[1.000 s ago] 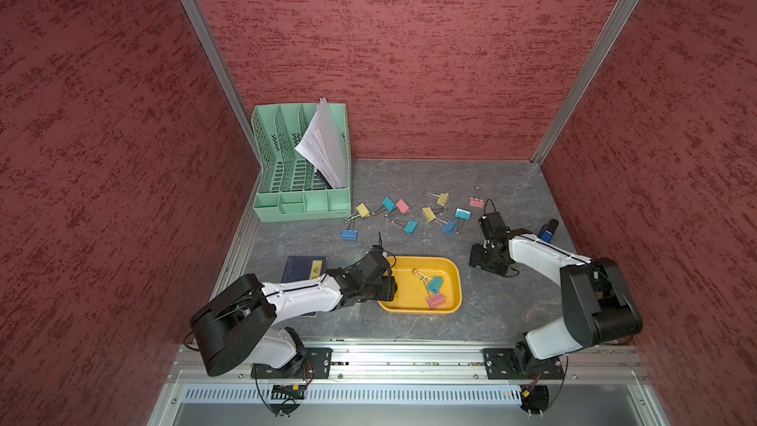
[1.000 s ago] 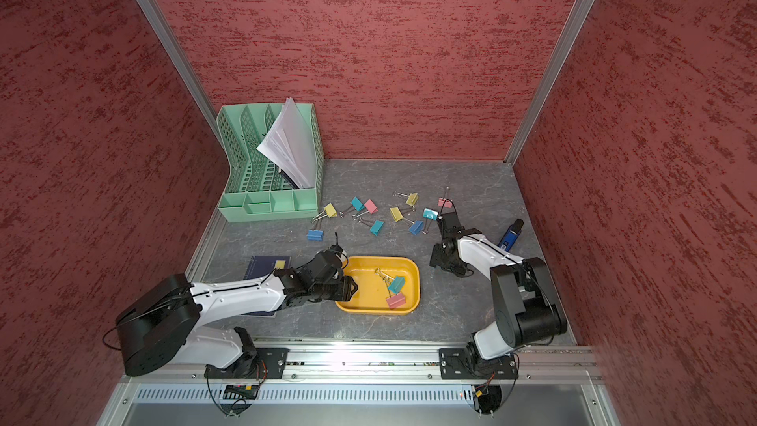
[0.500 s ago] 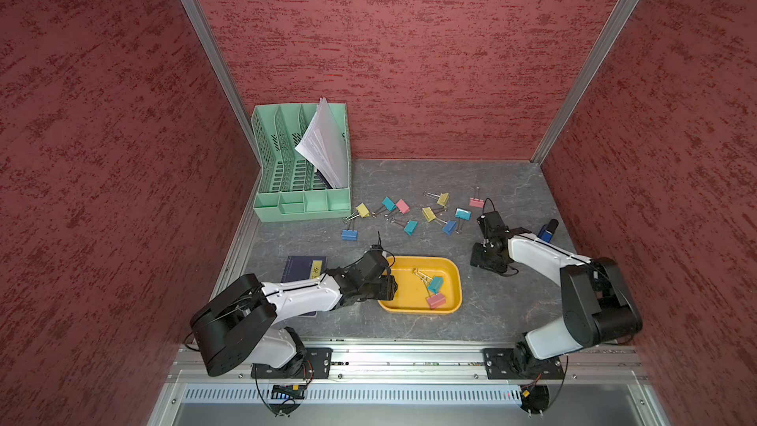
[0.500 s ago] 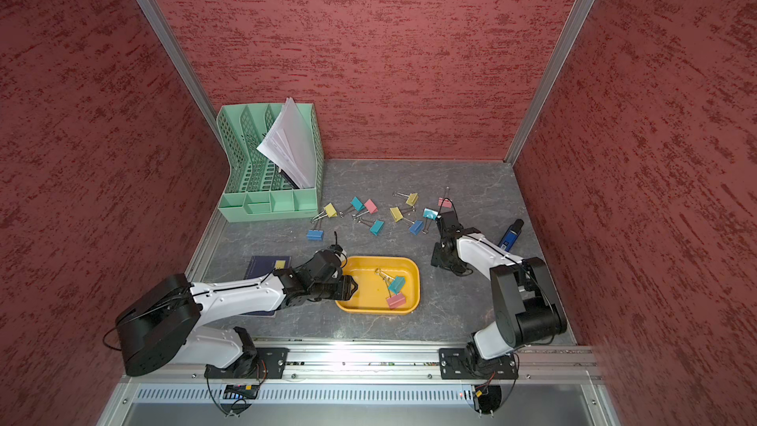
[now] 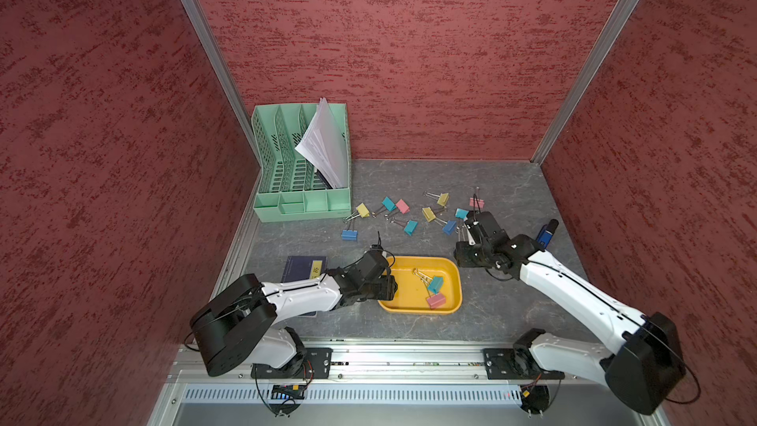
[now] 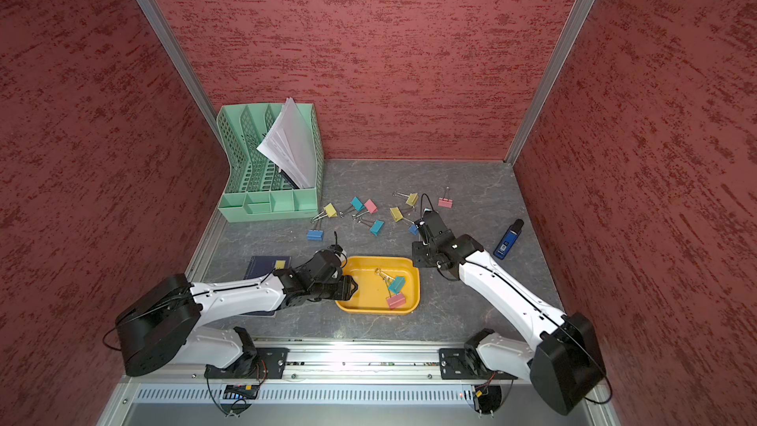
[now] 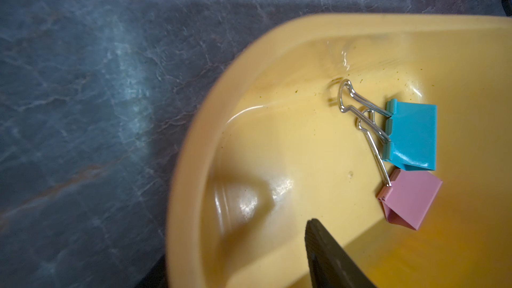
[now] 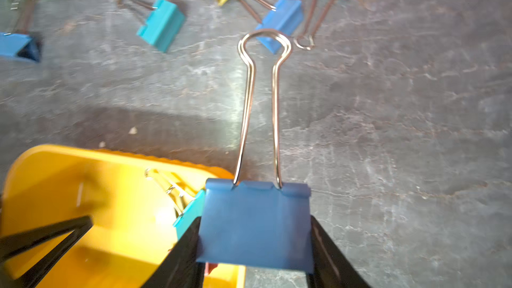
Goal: Put the binder clips in the storage box
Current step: Place the binder clip in the storage box.
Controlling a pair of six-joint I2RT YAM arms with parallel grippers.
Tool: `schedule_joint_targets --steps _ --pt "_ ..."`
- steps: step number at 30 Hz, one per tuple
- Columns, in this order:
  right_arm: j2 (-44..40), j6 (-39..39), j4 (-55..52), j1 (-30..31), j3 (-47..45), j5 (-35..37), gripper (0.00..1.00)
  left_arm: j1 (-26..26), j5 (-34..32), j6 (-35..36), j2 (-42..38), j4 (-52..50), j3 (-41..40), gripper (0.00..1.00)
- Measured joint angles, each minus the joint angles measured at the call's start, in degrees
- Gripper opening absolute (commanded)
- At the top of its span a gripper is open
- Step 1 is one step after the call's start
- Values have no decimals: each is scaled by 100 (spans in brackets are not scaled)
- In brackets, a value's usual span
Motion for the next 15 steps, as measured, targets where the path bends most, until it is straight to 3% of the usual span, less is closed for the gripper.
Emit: schedule_joint_targets --steps 6,15 --pt "-323 -273 -96 621 0 -389 47 0 0 0 0 0 0 63" --pt "398 -623 -256 1342 -28 -636 47 0 0 0 2 0 0 63"
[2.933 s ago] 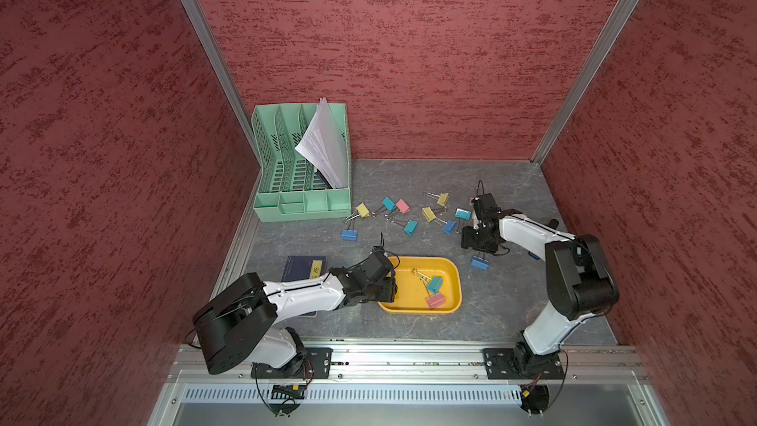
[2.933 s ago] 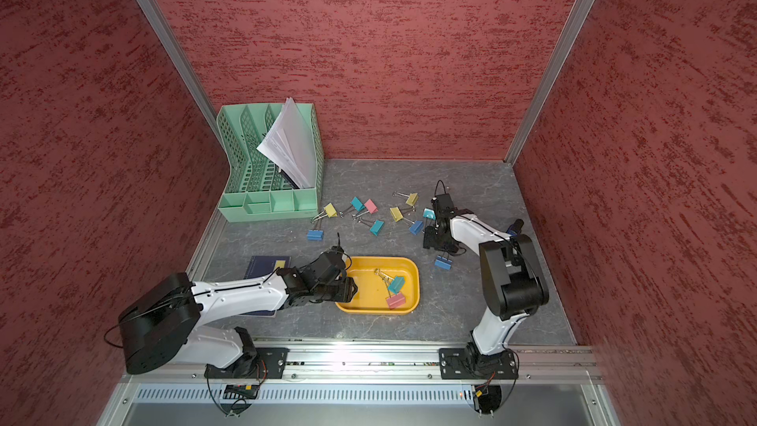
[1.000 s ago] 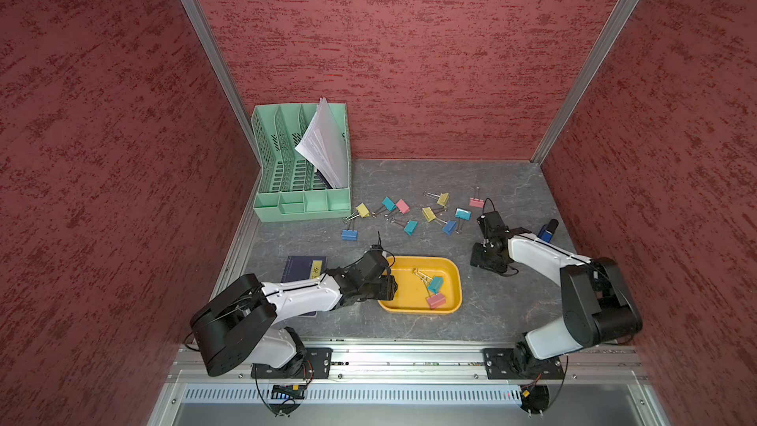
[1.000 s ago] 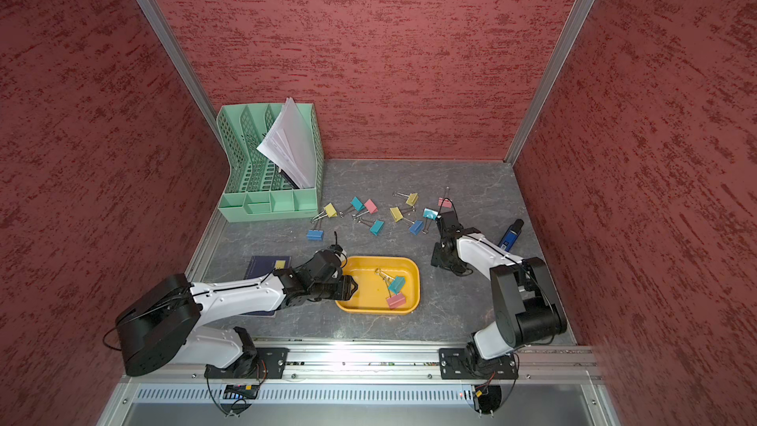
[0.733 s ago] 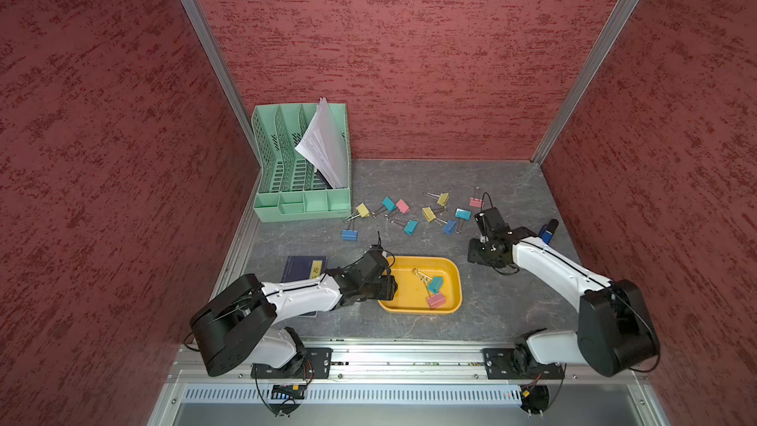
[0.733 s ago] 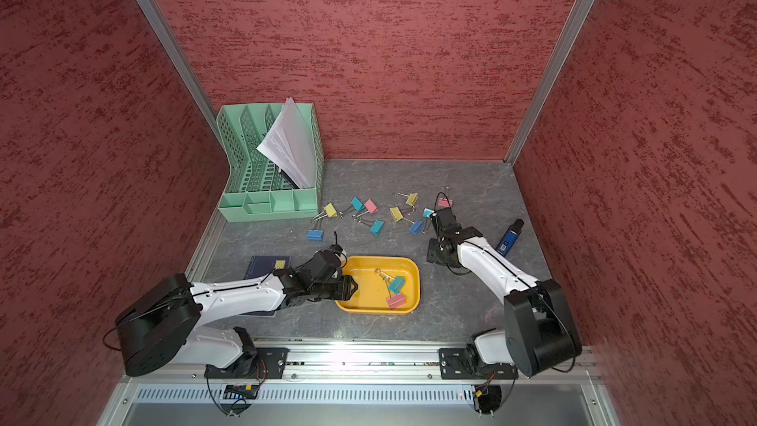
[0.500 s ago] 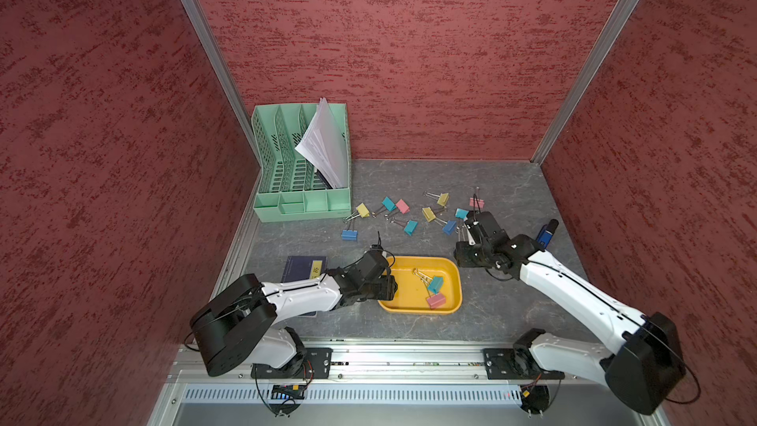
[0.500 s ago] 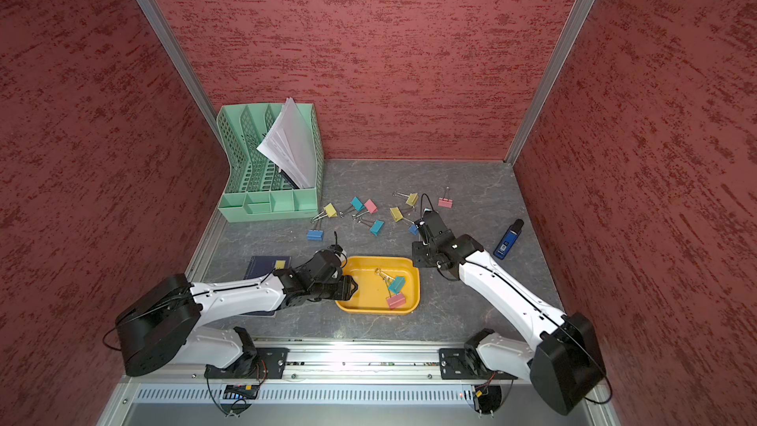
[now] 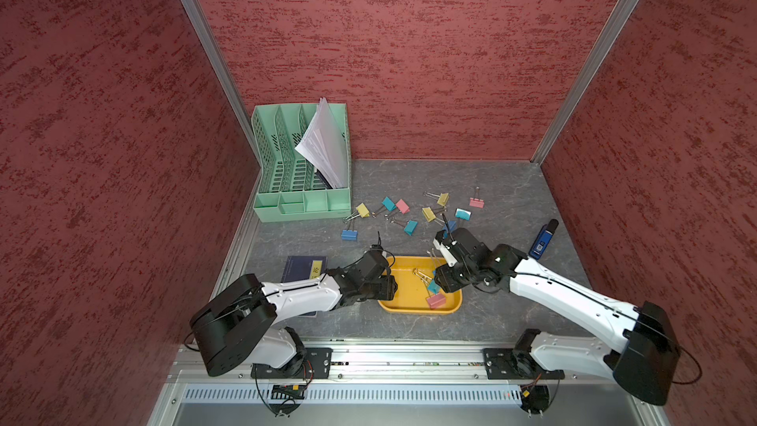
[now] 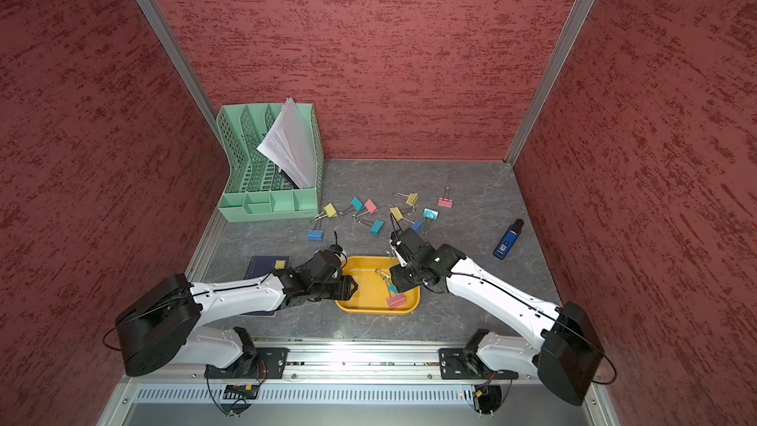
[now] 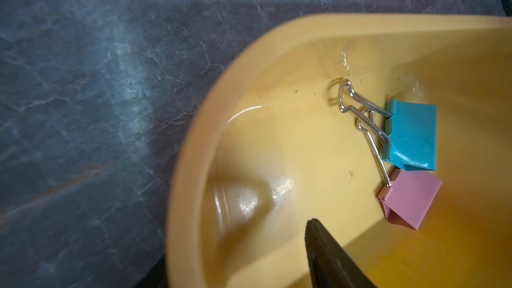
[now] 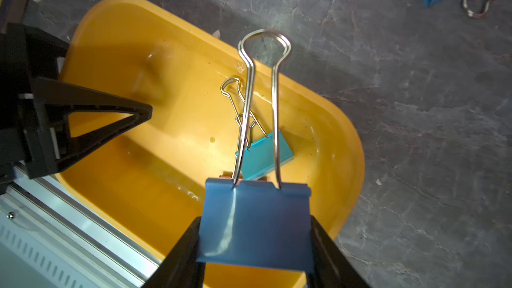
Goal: Put the binder clips in the storage box
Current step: Place the binder clip in the storage box.
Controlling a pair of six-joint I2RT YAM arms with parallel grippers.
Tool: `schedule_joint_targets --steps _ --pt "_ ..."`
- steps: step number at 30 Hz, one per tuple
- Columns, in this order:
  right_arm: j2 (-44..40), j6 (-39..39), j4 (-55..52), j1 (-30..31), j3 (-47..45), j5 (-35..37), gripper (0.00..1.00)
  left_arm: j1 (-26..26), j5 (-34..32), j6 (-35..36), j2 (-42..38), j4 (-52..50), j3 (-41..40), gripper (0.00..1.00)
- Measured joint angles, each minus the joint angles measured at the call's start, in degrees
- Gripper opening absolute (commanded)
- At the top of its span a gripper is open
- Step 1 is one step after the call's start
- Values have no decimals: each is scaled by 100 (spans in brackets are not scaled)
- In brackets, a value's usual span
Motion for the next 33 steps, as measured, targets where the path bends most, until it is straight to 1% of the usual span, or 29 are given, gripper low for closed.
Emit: schedule_joint_targets --steps 7,16,19,22,25,27,30,33 --pt "501 -63 -50 404 -2 -96 48 7 2 0 0 2 0 63" --pt "739 -15 -107 466 -7 -120 49 59 22 0 0 9 0 63" --pt "815 48 -179 472 -11 -109 51 76 24 0 0 28 -11 63" --pt "973 96 -247 487 -11 -109 59 96 28 2 0 50 -22 63" --pt "1211 170 -337 514 -11 -57 77 114 44 2 0 81 -33 63" --pt "1346 212 -369 533 -4 0 84 131 66 2 0 94 -39 63" --pt "1436 264 -437 542 -4 114 88 146 79 2 -2 133 -57 63" --pt "1353 282 -527 542 7 273 90 162 103 2 -11 166 -76 63"
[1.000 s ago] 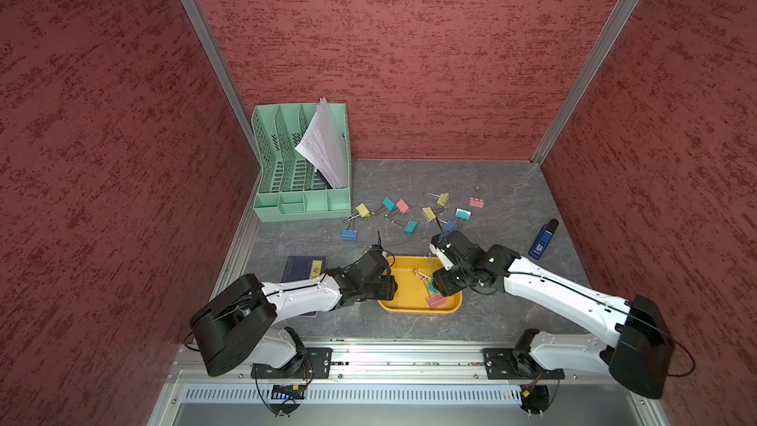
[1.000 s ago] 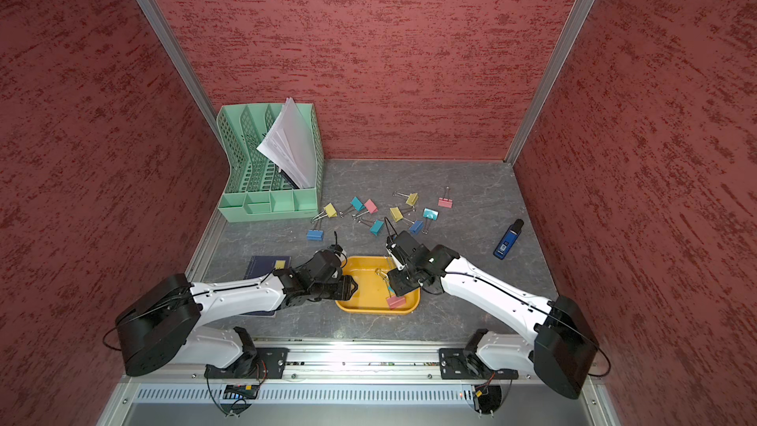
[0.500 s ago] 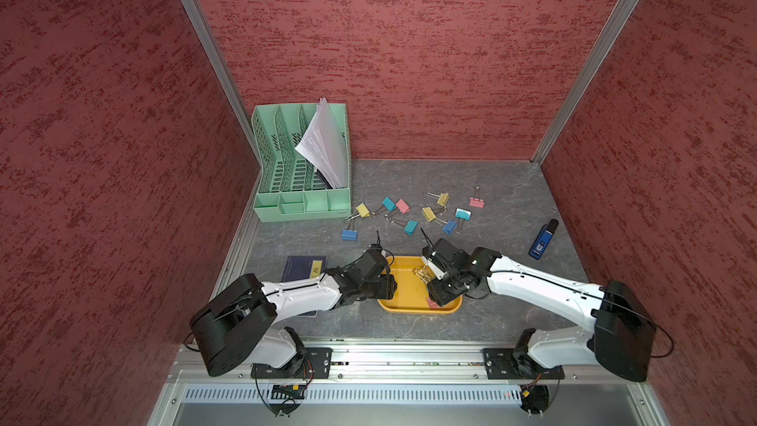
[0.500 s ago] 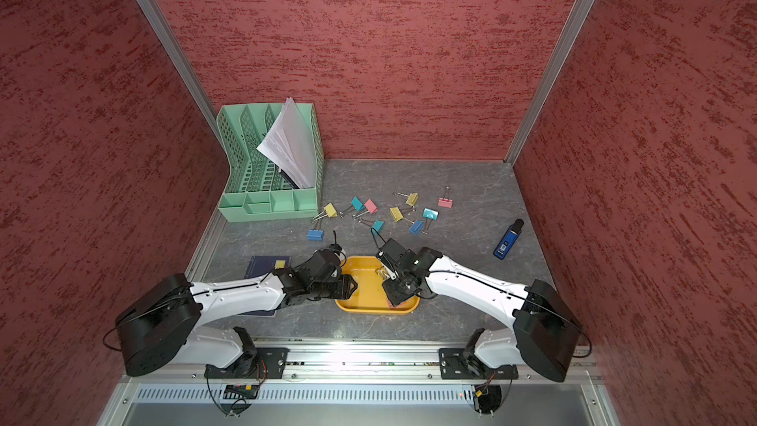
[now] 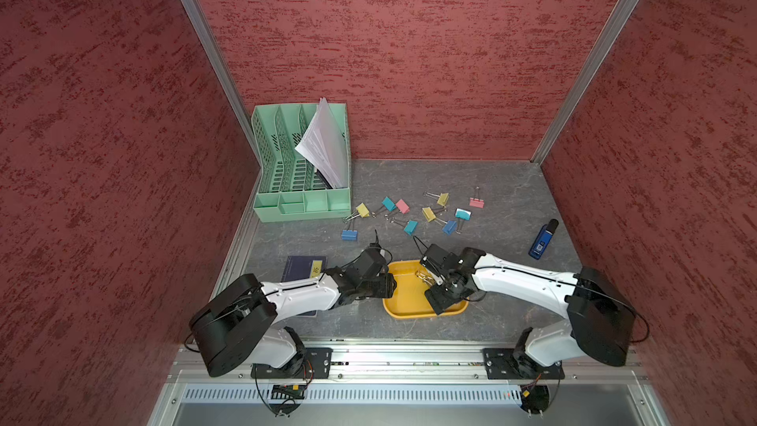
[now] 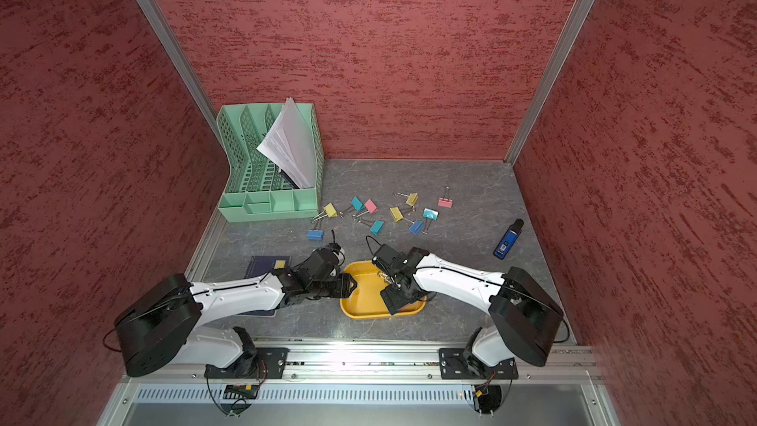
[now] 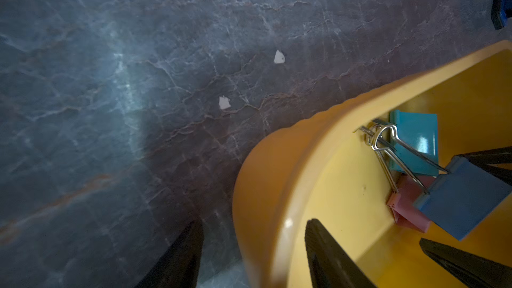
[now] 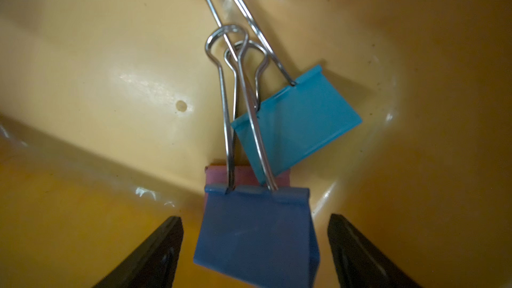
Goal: Put the binder clips in the storage box
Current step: Place the binder clip in the storage box.
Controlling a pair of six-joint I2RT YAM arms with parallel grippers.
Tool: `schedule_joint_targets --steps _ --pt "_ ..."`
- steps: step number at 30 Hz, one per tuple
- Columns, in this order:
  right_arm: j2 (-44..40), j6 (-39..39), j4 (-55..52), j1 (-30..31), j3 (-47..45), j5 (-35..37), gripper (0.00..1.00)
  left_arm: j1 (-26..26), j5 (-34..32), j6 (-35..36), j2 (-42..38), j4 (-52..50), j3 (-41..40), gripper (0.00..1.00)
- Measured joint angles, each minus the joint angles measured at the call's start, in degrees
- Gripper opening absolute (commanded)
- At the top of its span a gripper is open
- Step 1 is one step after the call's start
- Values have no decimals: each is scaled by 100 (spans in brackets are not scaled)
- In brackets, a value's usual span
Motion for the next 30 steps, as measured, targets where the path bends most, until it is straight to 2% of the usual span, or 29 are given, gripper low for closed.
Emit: schedule_joint_targets --steps 7,10,12,13,20,26,30 --pt "-955 -66 -138 -107 221 273 88 4 7 0 -7 13 -11 63" --pt "-1235 -105 -101 -140 319 293 68 4 7 0 -7 13 -11 63" --pt "-1307 -129 -20 -164 326 199 40 7 7 0 -7 13 -11 63" --pt "-1296 -177 2 -168 326 144 33 9 7 0 -7 13 -11 63" --pt "-1019 -109 374 -179 140 -149 29 9 7 0 -4 15 -11 63" --pt "-1001 -44 573 -192 17 -354 16 11 7 0 -4 17 -11 63" --pt "-848 142 640 -273 -177 -452 12 11 7 0 -2 22 -11 63"
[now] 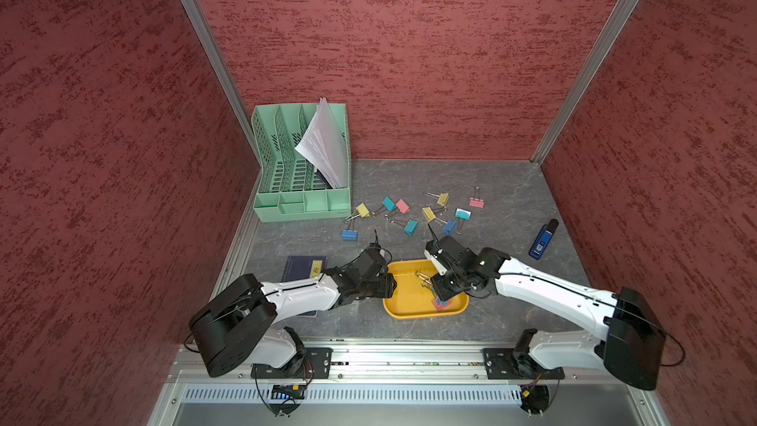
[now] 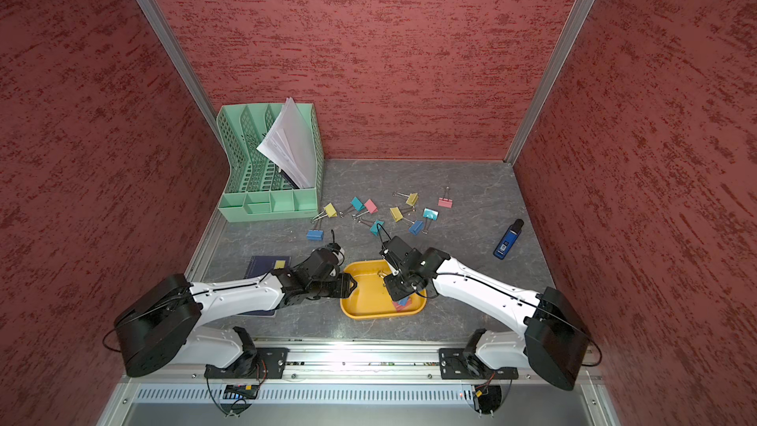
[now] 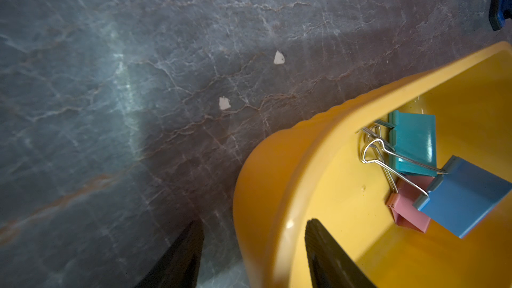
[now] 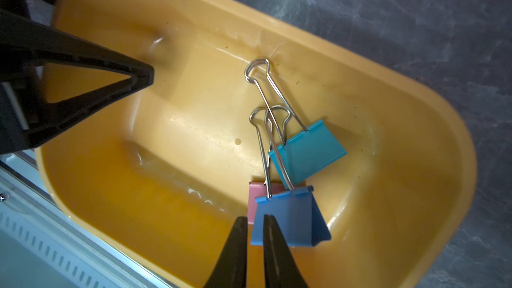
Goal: Put the binder clips in the storage box
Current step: Place the binder clip in the storage box, then pick up the binder clip at the center of the board.
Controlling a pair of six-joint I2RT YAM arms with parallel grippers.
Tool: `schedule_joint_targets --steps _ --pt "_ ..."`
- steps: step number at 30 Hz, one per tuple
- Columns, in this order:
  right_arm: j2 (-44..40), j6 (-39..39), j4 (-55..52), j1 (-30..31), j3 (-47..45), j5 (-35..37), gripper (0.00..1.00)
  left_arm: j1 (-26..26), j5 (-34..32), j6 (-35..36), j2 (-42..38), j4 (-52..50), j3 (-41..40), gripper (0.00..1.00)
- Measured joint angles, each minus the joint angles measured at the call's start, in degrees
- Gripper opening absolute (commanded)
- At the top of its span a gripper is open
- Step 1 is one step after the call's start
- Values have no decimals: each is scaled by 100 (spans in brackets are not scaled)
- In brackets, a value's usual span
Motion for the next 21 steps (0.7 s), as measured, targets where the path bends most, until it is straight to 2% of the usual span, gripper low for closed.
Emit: schedule_joint_targets --steps 5,8,17,21 --pt "245 341 -151 -317 -361 28 12 11 0 0 0 4 0 63" --pt "247 501 -234 -431 -358 249 24 15 0 0 0 4 0 63" --pt "-369 498 -205 -474 -83 302 39 52 0 0 0 7 0 63" --pt "-446 350 -85 -739 284 275 42 57 2 0 0 4 0 63"
